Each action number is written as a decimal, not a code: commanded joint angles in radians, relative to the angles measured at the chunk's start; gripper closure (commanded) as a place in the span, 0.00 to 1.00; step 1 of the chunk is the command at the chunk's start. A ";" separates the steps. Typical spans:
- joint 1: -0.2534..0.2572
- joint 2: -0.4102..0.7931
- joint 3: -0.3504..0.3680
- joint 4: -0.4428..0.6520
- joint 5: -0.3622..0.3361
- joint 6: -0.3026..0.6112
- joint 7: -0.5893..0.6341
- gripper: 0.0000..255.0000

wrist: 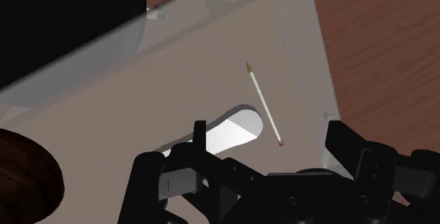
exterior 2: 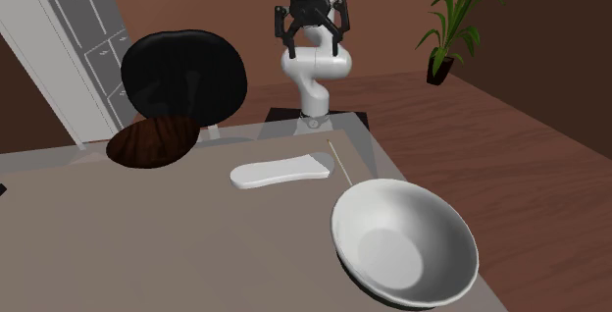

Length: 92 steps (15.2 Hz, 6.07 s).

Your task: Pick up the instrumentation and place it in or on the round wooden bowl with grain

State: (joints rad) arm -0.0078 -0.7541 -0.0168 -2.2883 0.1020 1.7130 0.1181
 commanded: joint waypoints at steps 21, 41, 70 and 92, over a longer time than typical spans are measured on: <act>-0.250 0.613 0.196 0.169 -0.058 0.278 0.944 0.00; -0.249 0.635 0.199 0.116 -0.060 0.353 0.946 1.00; -0.283 0.590 0.149 0.380 -0.064 0.042 0.874 1.00; -0.489 0.802 -0.099 0.619 -0.077 0.006 0.426 1.00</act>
State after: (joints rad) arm -0.4952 0.0453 -0.1136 -1.6634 0.0244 1.7099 0.5487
